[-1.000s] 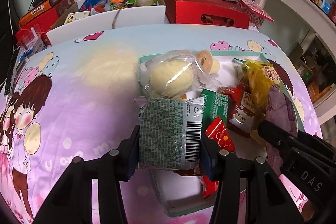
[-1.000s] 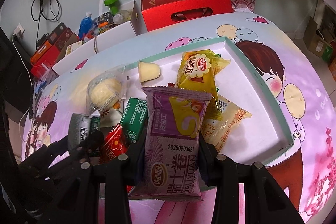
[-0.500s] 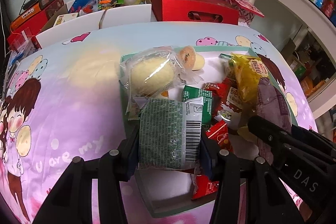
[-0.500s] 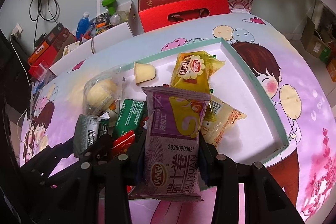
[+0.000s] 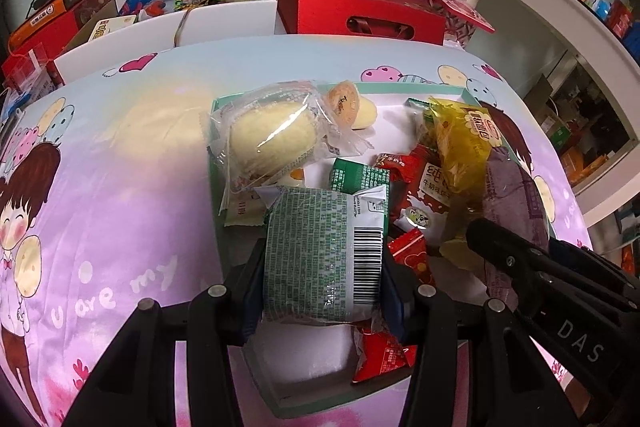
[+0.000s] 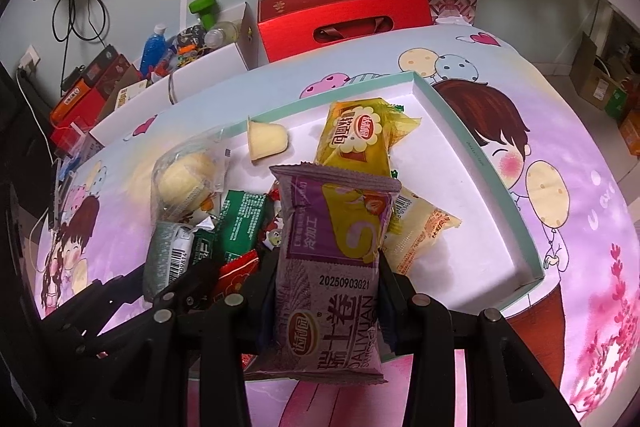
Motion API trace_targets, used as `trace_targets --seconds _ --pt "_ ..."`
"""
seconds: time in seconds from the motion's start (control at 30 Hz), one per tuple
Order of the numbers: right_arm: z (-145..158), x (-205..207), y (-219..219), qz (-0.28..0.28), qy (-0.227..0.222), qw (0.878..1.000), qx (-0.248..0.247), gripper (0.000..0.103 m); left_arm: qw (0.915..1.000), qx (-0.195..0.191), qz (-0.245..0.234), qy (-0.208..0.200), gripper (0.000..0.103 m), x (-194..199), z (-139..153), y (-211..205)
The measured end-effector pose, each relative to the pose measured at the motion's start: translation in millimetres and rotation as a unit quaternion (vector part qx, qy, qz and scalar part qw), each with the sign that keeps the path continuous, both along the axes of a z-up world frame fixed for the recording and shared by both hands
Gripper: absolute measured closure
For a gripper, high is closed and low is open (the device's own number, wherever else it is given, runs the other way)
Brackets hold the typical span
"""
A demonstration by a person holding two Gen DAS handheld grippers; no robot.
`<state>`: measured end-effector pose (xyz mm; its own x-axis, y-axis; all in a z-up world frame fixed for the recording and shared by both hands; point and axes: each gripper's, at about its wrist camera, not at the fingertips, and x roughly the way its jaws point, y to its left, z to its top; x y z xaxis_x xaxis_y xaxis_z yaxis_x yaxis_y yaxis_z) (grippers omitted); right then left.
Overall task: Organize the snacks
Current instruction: 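Carry the green packet and pink packet over the white tray and lower them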
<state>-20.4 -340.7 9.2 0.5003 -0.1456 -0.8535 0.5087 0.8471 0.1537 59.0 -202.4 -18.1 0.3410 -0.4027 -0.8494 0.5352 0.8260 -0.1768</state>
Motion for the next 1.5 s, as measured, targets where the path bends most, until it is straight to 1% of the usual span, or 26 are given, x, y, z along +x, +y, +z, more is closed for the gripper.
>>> trace_targets --seconds 0.23,0.43,0.6,0.97,1.0,1.03,1.07,1.1,1.13,1.37,1.4,1.43,1.47,1.5 --pt "3 -1 1 0.004 -0.006 1.0 -0.003 0.059 0.9999 -0.008 0.013 -0.003 0.051 3 3 4" --pt "4 0 2 0.006 -0.01 1.0 -0.002 0.059 0.9995 0.002 0.031 -0.009 0.052 10 0 9" --pt "1 4 5 0.013 -0.008 1.0 -0.002 0.059 0.9997 0.006 0.024 -0.005 0.051 9 -6 4" --pt "1 3 4 0.01 -0.007 1.0 -0.001 0.059 0.9998 0.01 0.013 -0.009 0.051 4 -3 0" --pt "1 3 3 0.01 -0.007 1.0 0.0 0.058 0.9998 0.012 0.013 -0.009 0.05 4 -2 0" --pt "1 3 3 0.009 -0.007 1.0 -0.001 0.058 0.9998 0.013 0.013 -0.01 0.046 4 -2 0" --pt "1 3 3 0.009 -0.008 1.0 0.0 0.057 0.9998 0.015 0.013 -0.01 0.043 3 -1 0" --pt "1 2 2 0.007 -0.008 1.0 0.001 0.057 0.9998 0.016 0.012 -0.01 0.034 3 -1 0" --pt "2 2 1 0.006 -0.009 1.0 0.003 0.057 0.9998 0.014 0.009 -0.011 0.033 2 0 -1" --pt "3 0 0 0.003 -0.01 1.0 0.003 0.057 0.9997 0.02 0.007 -0.012 0.032 -1 6 0" --pt "3 0 -1 0.002 -0.011 1.0 0.004 0.056 0.9997 0.021 0.008 -0.013 0.03 -2 7 1" --pt "4 0 -1 0.001 -0.013 1.0 0.006 0.054 0.9996 0.022 0.009 -0.016 0.024 -2 9 2" --pt "4 -1 -3 0.0 -0.014 1.0 0.007 0.046 0.9995 0.023 0.009 -0.019 0.022 -3 11 3" --pt "5 -1 -3 -0.002 -0.016 1.0 0.007 0.042 0.9995 0.022 0.01 -0.021 0.022 -4 12 3"
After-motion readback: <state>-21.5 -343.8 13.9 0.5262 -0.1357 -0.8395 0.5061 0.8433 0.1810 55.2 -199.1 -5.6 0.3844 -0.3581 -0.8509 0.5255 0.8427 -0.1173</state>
